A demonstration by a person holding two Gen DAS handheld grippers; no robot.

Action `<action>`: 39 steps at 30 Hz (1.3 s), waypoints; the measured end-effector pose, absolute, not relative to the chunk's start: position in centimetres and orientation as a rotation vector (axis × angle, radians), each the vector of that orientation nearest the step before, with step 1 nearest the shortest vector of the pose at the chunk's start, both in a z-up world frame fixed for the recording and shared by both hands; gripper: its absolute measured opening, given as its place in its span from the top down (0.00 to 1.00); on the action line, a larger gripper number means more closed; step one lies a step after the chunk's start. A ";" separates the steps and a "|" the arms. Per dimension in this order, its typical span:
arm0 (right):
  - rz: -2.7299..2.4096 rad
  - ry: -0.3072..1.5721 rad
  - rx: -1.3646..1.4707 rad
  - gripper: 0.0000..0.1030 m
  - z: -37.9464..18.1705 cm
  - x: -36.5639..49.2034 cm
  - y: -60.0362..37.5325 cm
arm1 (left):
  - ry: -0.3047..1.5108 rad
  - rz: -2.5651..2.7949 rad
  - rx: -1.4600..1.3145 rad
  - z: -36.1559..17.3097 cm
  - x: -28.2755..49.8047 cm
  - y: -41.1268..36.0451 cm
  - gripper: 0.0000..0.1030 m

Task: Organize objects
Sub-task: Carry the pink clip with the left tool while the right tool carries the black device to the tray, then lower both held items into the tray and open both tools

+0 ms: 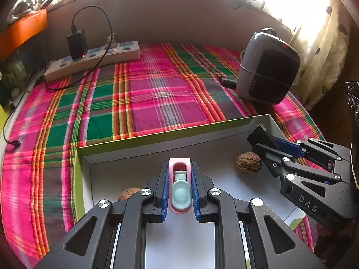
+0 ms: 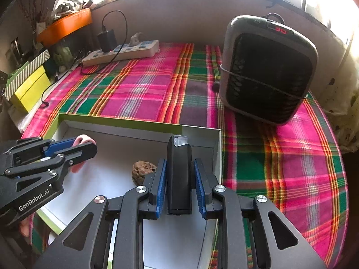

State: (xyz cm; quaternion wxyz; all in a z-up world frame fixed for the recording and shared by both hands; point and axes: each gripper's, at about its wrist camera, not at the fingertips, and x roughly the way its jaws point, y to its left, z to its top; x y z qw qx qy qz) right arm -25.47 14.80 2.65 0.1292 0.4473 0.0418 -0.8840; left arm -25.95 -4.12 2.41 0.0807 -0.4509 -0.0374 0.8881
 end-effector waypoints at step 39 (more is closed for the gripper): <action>-2.601 0.157 1.297 0.76 2.6 -25.4 14.2 | -0.094 2.646 -1.384 1.4 -26.3 -3.7 0.73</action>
